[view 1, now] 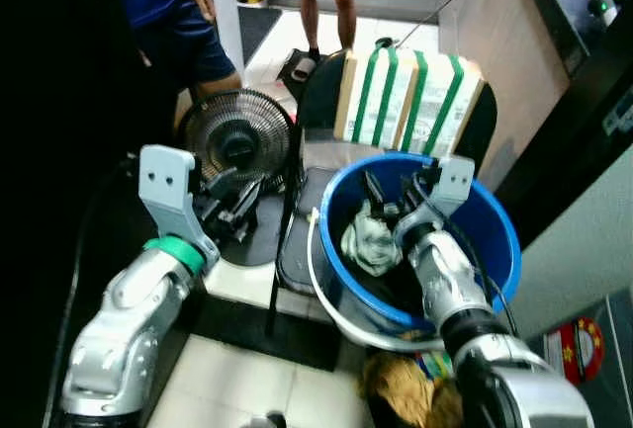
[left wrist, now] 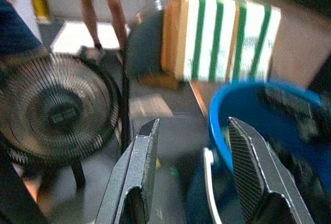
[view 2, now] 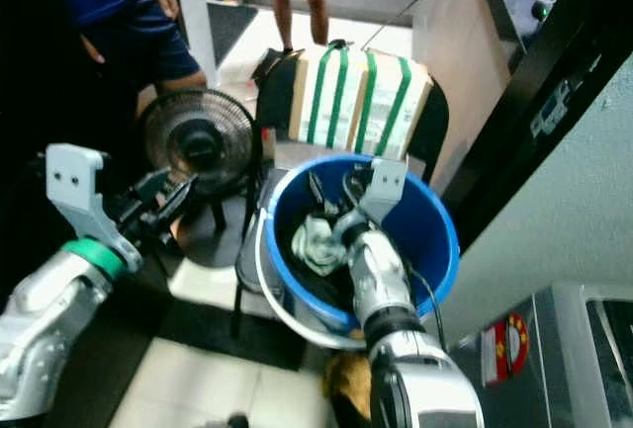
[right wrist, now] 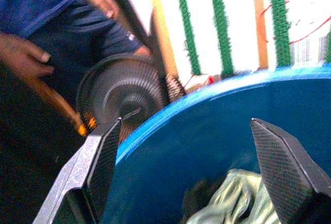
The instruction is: Clothes washing
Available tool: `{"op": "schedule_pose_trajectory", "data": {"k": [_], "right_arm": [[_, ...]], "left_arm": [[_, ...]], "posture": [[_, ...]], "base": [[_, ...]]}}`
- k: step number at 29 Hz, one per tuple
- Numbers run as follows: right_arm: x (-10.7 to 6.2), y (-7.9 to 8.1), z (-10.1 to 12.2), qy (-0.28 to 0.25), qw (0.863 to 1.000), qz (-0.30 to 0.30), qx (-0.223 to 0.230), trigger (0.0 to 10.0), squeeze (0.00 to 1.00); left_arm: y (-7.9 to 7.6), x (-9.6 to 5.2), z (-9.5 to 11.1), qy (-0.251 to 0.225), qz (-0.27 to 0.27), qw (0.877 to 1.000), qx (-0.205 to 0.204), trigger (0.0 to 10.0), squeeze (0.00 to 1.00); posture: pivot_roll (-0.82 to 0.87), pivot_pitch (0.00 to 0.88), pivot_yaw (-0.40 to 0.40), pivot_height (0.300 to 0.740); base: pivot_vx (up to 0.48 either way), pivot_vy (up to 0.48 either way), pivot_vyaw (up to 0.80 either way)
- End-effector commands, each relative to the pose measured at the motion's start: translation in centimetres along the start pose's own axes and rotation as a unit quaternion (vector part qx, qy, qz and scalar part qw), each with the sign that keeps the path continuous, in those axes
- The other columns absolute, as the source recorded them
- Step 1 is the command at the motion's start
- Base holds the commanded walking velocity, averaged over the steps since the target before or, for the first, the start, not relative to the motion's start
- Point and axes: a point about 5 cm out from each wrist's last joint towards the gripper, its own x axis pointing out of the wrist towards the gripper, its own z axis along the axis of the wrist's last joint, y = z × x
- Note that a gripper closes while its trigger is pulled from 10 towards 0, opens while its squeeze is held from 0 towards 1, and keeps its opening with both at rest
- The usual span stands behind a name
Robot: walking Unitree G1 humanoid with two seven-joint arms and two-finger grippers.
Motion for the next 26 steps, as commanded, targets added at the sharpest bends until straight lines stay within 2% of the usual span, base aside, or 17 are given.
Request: {"op": "schedule_pose_trajectory", "data": {"k": [1, 3, 10, 14, 22, 26], "right_arm": [[0.1, 0.1, -0.4, 0.017, 1.0, -0.004, 0.002, 10.0, 0.0], [0.3, 0.3, -0.3, 0.023, 1.0, -0.005, 0.001, 10.0, 0.0], [0.7, 0.7, -0.6, 0.047, 0.999, -0.006, 0.0, 10.0, 0.0], [-0.2, 2.4, -4.4, 0.14, 0.989, -0.021, 0.049, 10.0, 0.0], [-0.8, 2.8, -5.7, 0.172, 0.983, -0.035, 0.06, 10.0, 0.0], [-1.3, 4.5, -6.8, 0.205, 0.972, -0.037, 0.106, 10.0, 0.0]], "left_arm": [[0.1, -0.7, 0.0, 0.011, 0.0, 1.0, -0.002, 10.0, 0.0], [0.0, -0.9, 0.0, 0.015, -0.003, 1.0, -0.004, 10.0, 0.0], [-0.4, -1.4, -0.1, 0.025, -0.011, 1.0, -0.011, 10.0, 0.0], [-1.0, -1.6, 0.1, 0.031, -0.019, 0.999, -0.017, 10.0, 0.0], [-1.0, -1.7, 0.2, 0.032, -0.02, 0.999, -0.018, 10.0, 0.0], [-1.1, -1.9, 0.2, 0.035, -0.018, 0.999, -0.02, 10.0, 0.0]], "posture": [[0.21, 0.266, 0.078, 0.74], [0.23, 0.3, 0.087, 0.74], [0.23, 0.306, 0.088, 0.74], [0.24, 0.303, 0.08, 0.74], [0.24, 0.303, 0.08, 0.74], [0.24, 0.297, 0.067, 0.74]], "base": [[0.0, 0.0, 0.0], [0.0, 0.0, 0.0], [0.0, 0.0, 0.0], [0.0, 0.0, 0.0], [0.0, 0.0, 0.0], [0.0, 0.0, 0.0]]}}
